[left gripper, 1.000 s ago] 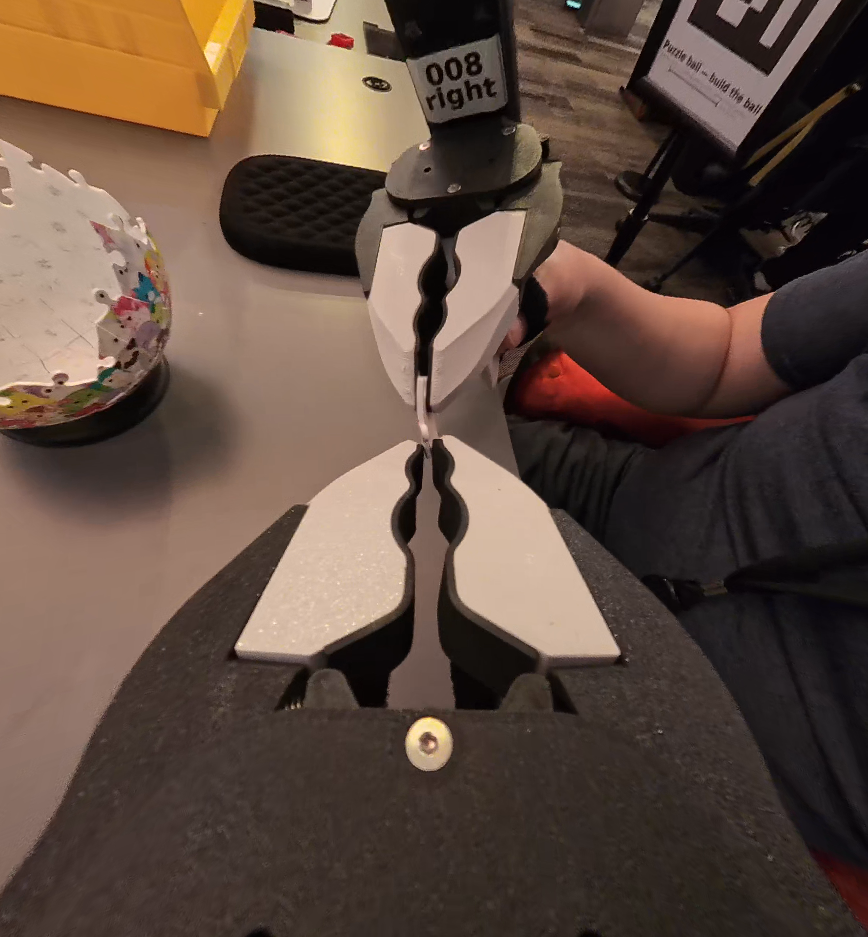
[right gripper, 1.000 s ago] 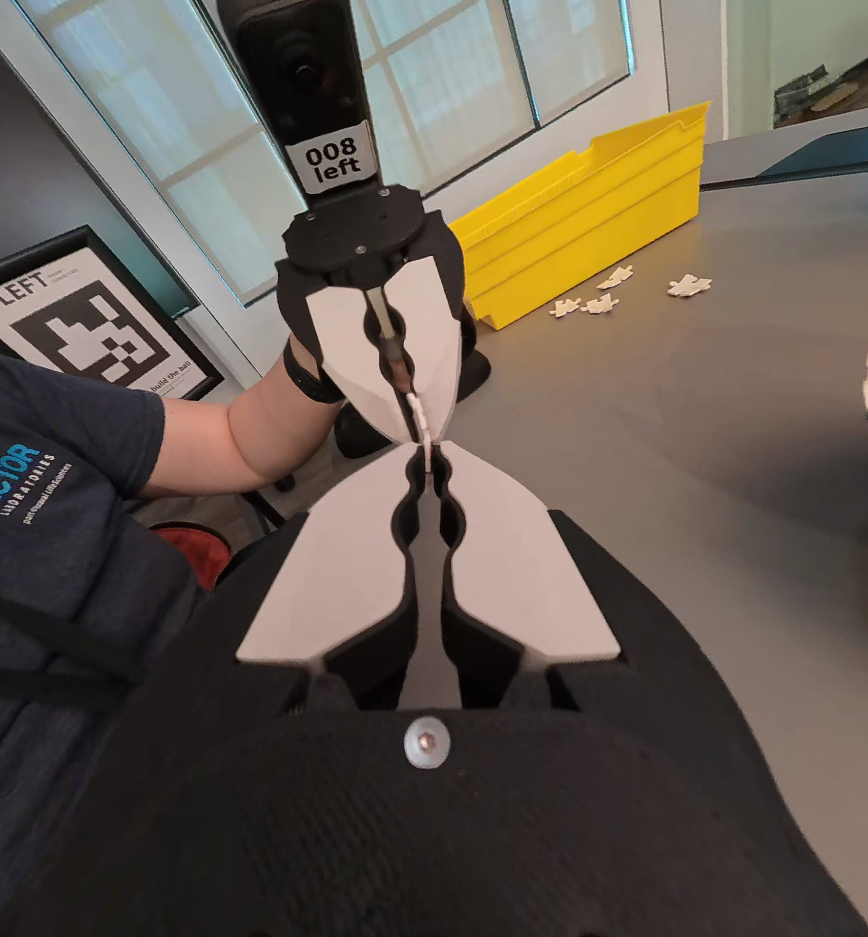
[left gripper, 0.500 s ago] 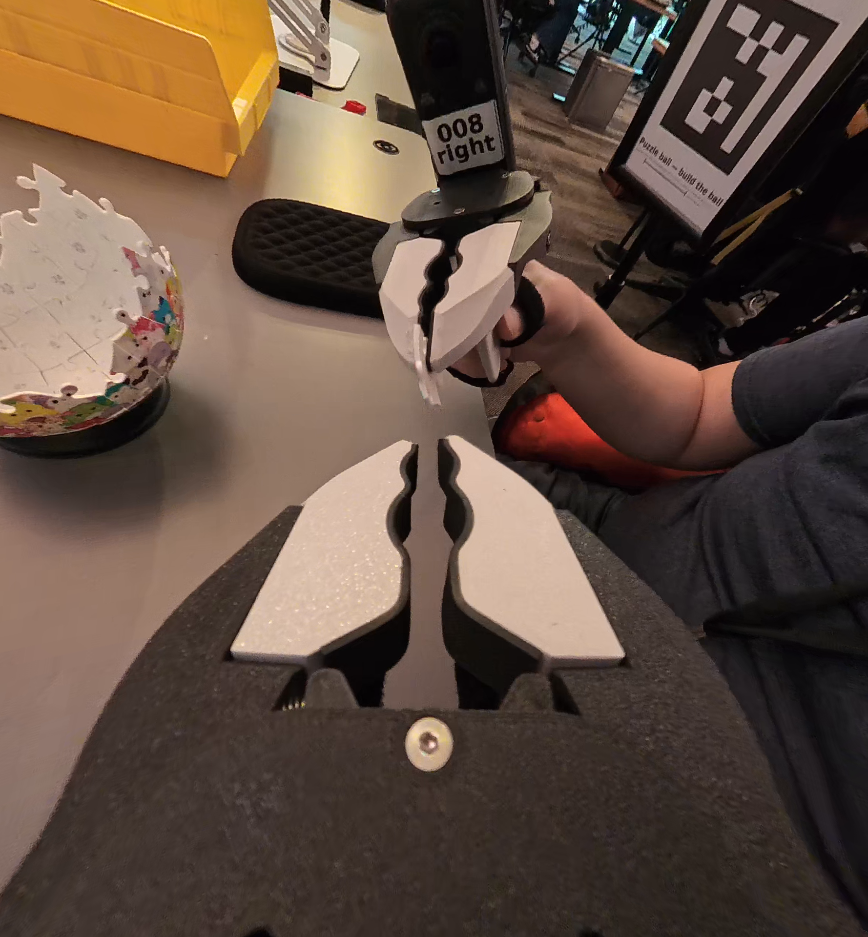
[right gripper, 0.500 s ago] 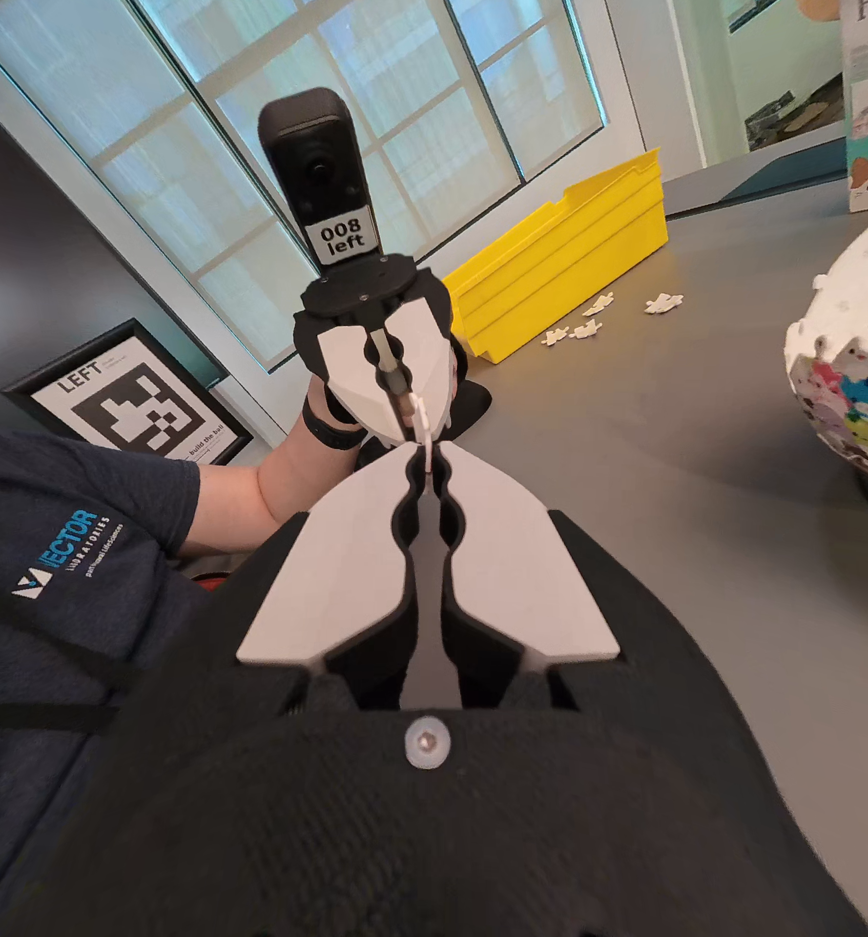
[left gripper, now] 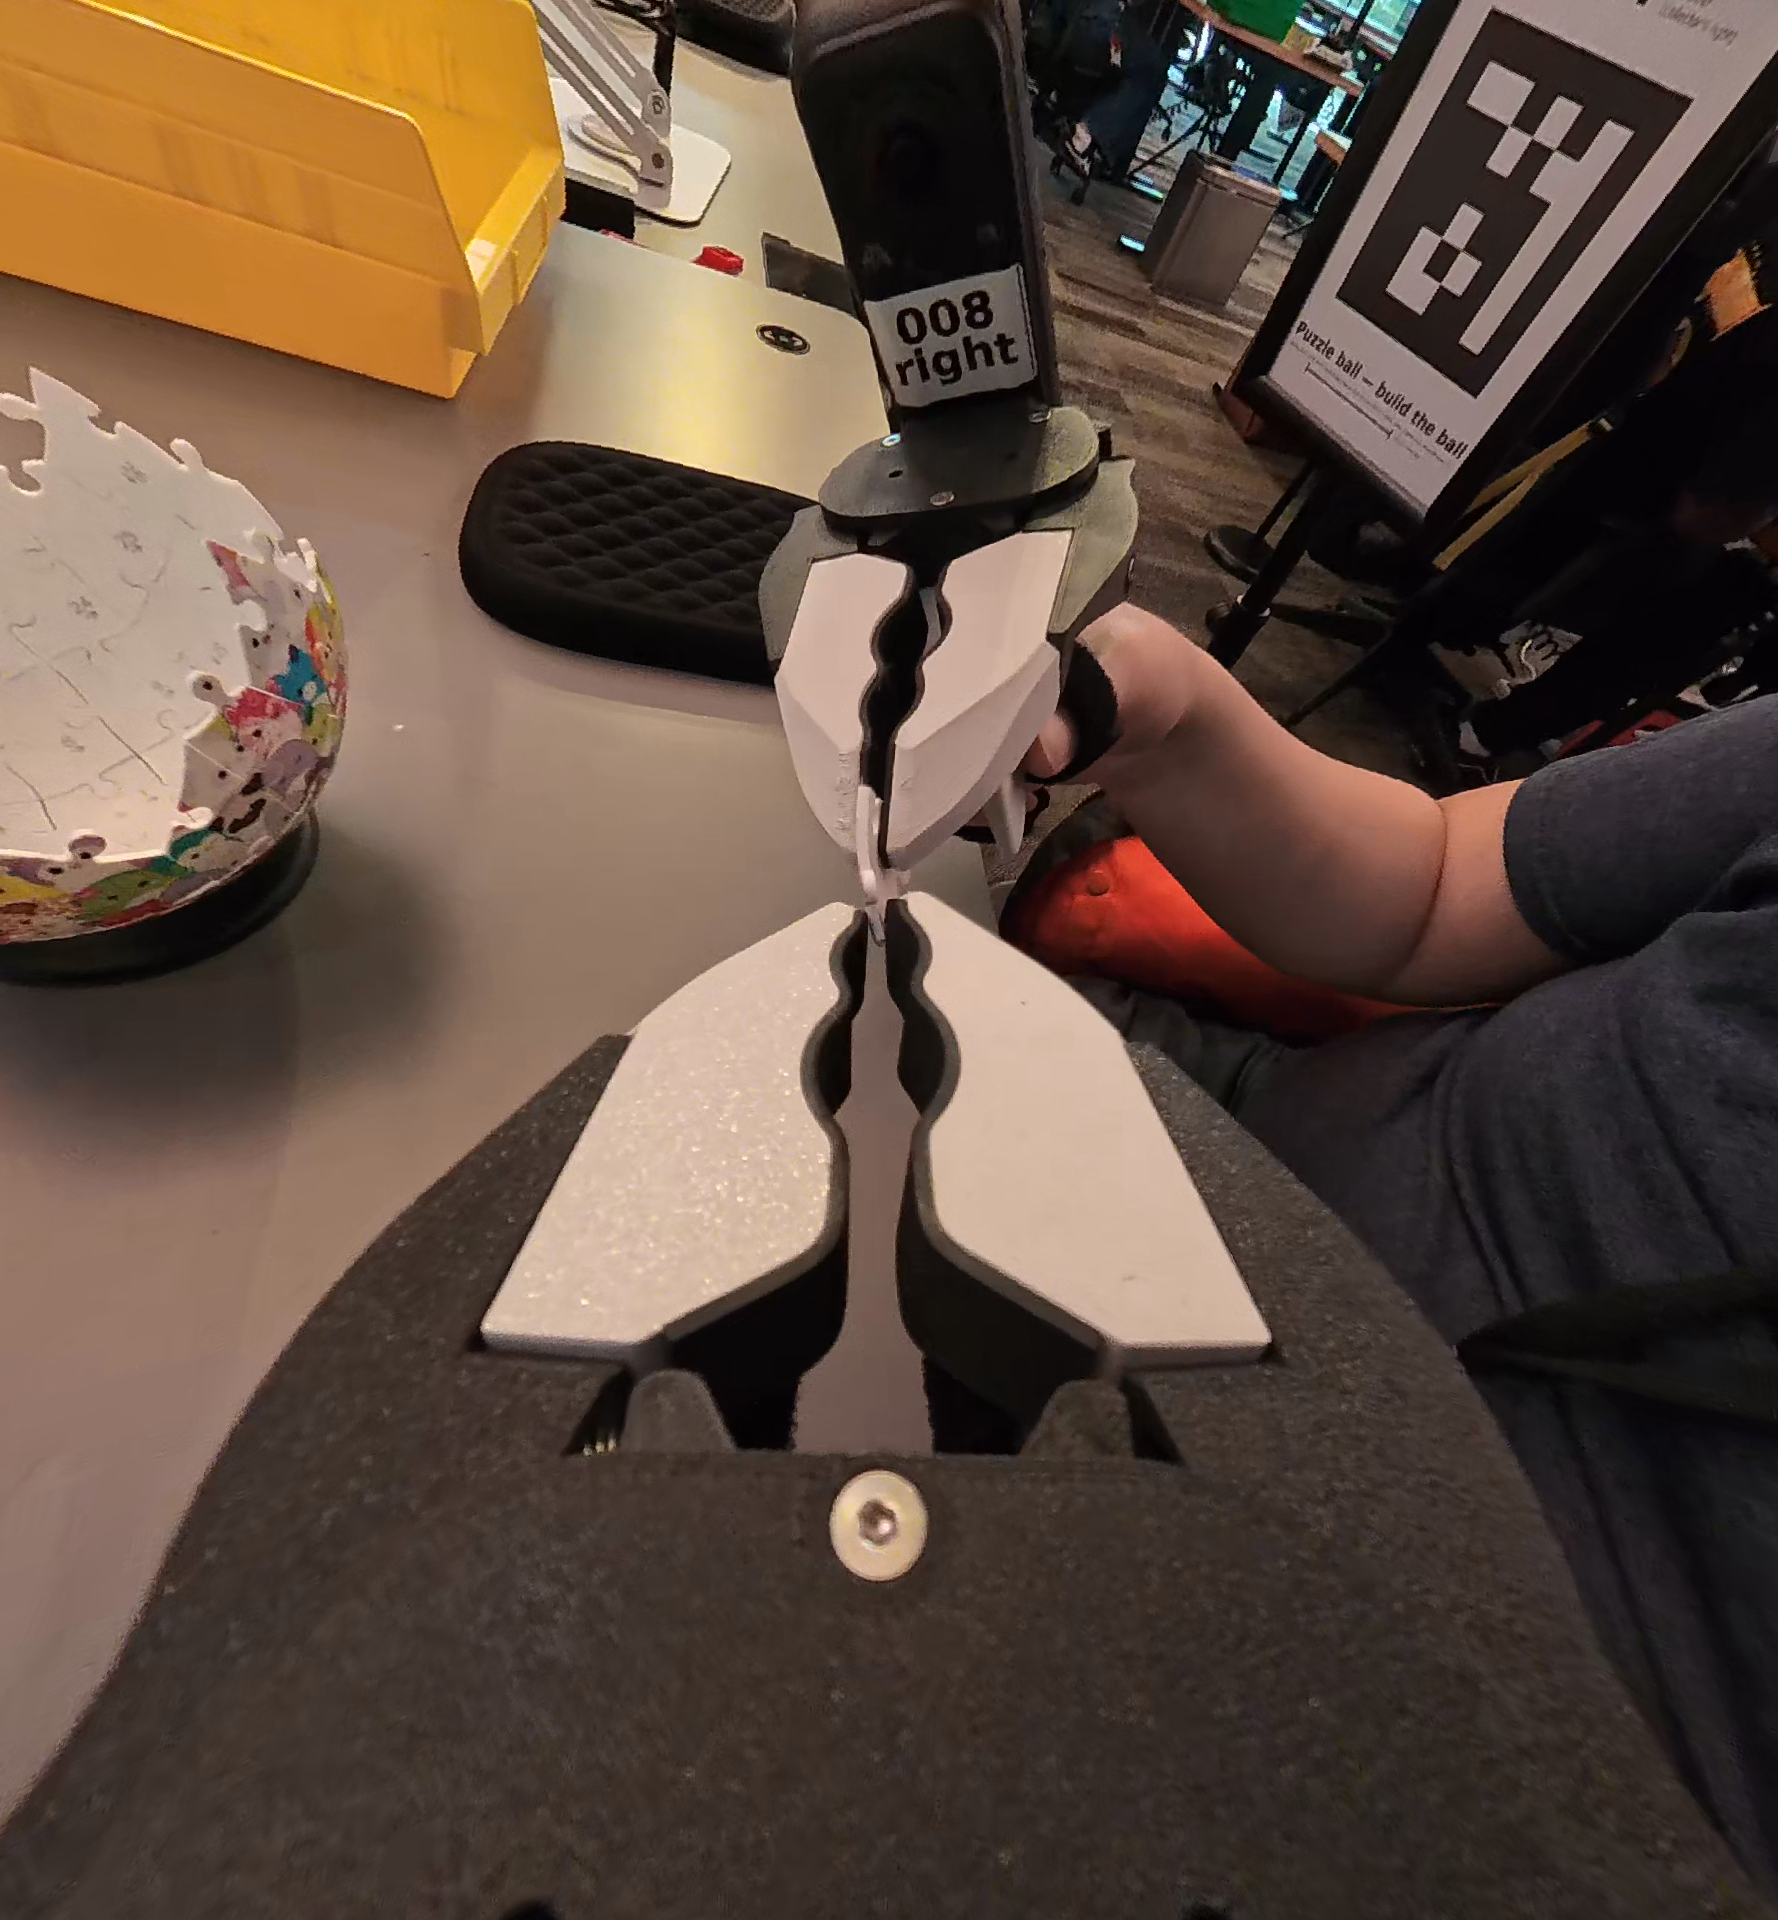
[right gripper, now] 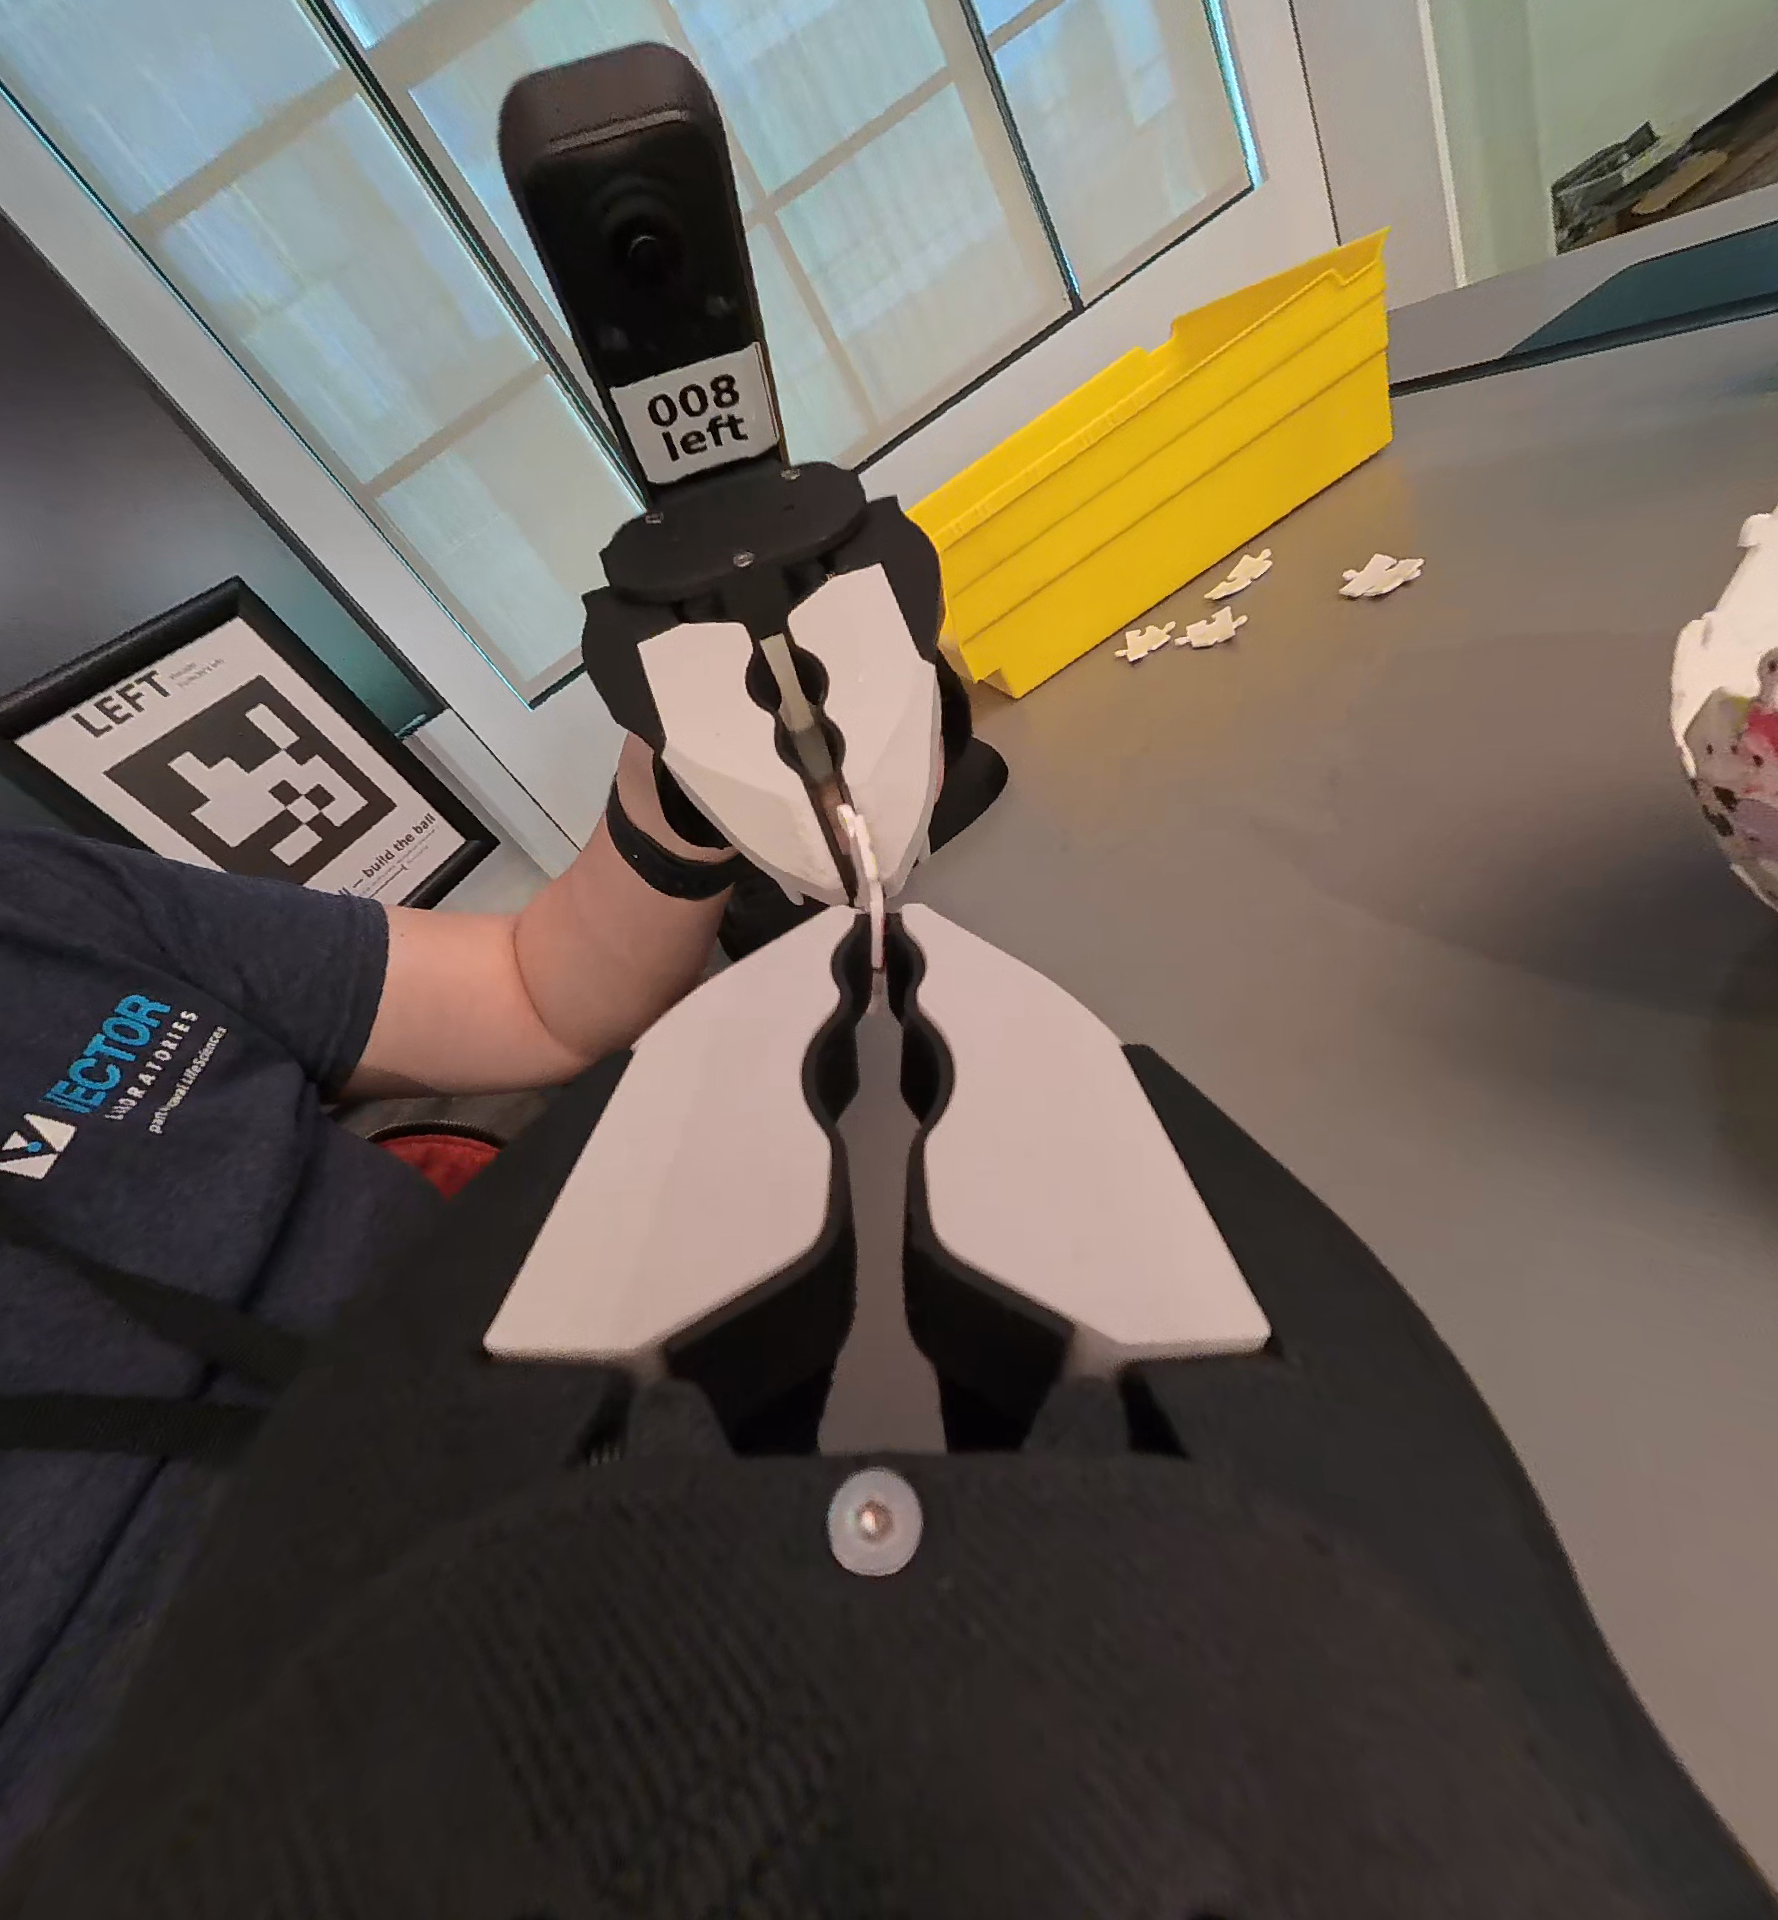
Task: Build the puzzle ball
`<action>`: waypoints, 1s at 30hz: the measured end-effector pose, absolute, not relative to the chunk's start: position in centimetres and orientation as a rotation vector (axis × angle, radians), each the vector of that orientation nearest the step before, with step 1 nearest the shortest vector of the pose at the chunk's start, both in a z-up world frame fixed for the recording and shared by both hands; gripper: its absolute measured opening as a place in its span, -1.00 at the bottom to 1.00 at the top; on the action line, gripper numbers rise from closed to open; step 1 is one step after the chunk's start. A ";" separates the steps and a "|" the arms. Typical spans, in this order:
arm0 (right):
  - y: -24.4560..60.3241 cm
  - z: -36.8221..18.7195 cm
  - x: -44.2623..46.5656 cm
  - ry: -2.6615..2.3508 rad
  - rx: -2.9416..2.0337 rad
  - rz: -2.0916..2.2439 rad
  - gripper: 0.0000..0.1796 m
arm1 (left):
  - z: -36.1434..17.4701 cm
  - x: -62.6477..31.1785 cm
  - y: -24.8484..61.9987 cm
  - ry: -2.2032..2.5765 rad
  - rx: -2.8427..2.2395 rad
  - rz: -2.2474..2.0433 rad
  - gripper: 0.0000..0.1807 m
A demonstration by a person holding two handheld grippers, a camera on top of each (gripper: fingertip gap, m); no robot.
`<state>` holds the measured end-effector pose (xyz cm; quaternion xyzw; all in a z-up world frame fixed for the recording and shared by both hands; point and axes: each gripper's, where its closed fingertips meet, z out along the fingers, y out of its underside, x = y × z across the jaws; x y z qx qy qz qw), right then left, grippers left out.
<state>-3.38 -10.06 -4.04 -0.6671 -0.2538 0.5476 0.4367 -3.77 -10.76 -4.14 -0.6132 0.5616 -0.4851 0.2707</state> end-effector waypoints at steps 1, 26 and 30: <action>-10.1 -4.0 -3.4 -0.628 -1.654 1.364 -0.97 | -4.1 -3.8 -10.7 1.503 -1.649 -1.312 -0.97; -8.2 -0.7 -2.8 -0.251 -1.242 1.361 -0.80 | 0.3 -4.1 -8.7 0.979 -1.468 -1.504 -0.98; -8.4 -0.4 -3.1 -0.266 -1.230 1.370 -0.80 | 0.2 -4.0 -8.7 0.955 -1.472 -1.532 -0.98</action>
